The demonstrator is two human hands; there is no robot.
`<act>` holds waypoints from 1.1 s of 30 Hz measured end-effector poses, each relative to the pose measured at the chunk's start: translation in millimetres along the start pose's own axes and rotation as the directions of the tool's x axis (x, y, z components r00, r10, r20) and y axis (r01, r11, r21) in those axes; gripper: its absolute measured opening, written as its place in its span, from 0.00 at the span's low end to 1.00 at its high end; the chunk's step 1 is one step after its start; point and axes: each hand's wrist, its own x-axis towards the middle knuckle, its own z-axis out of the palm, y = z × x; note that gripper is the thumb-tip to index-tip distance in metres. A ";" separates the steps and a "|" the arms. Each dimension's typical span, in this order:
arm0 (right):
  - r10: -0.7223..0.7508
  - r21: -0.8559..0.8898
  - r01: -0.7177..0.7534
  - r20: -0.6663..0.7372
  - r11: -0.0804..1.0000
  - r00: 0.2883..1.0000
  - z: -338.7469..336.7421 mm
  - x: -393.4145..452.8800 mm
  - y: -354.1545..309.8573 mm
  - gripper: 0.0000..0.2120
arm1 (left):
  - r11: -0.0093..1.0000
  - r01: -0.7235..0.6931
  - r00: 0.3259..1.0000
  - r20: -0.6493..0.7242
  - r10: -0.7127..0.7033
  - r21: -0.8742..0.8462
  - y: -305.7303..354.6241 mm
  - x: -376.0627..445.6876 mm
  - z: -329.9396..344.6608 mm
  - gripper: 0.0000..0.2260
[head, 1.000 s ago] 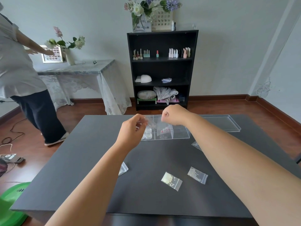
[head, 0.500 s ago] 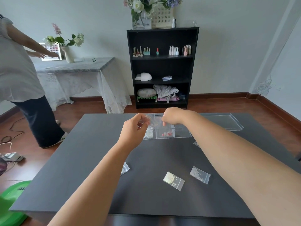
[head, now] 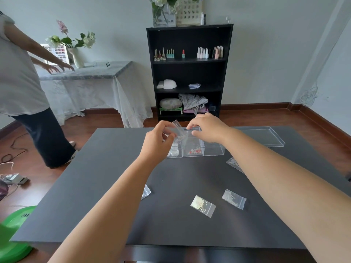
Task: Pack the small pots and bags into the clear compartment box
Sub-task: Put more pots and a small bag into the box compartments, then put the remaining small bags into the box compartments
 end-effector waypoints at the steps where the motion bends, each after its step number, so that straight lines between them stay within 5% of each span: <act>1: 0.000 -0.020 0.001 0.026 1.000 1.000 2.5 -1.6 -0.4 0.11 | 1.000 -0.002 1.000 -0.007 0.002 0.001 1.4 2.7 -0.1 0.09; 7: 0.199 -0.100 -0.181 0.234 0.978 0.952 10.3 -5.5 -6.0 0.21 | 1.000 0.019 0.999 -0.031 -0.020 -0.007 4.8 14.0 1.7 0.11; 11: 0.170 -0.082 -0.153 0.289 0.985 0.942 12.1 -5.8 -7.3 0.21 | 0.998 0.060 0.998 -0.012 -0.059 0.009 2.7 16.1 2.3 0.11; 17: 0.176 0.227 -0.180 0.038 0.957 0.984 1.2 -15.2 11.5 0.17 | 0.997 0.067 0.996 0.056 -0.069 0.037 11.8 24.9 7.1 0.16; 22: 0.156 0.273 -0.092 -0.221 0.958 0.963 -12.5 -40.3 30.4 0.16 | 0.983 0.048 0.977 0.198 -0.083 0.176 17.6 31.4 24.0 0.21; 28: 0.307 0.305 -0.227 -0.248 0.925 0.919 -6.9 -95.8 55.2 0.14 | 0.917 -0.018 0.947 0.302 -0.113 0.399 22.0 41.9 36.2 0.15; 33: 0.441 0.257 -0.407 -0.092 0.877 0.893 4.0 -130.2 71.1 0.10 | 0.861 -0.044 0.947 0.297 -0.126 0.507 22.7 45.7 40.8 0.10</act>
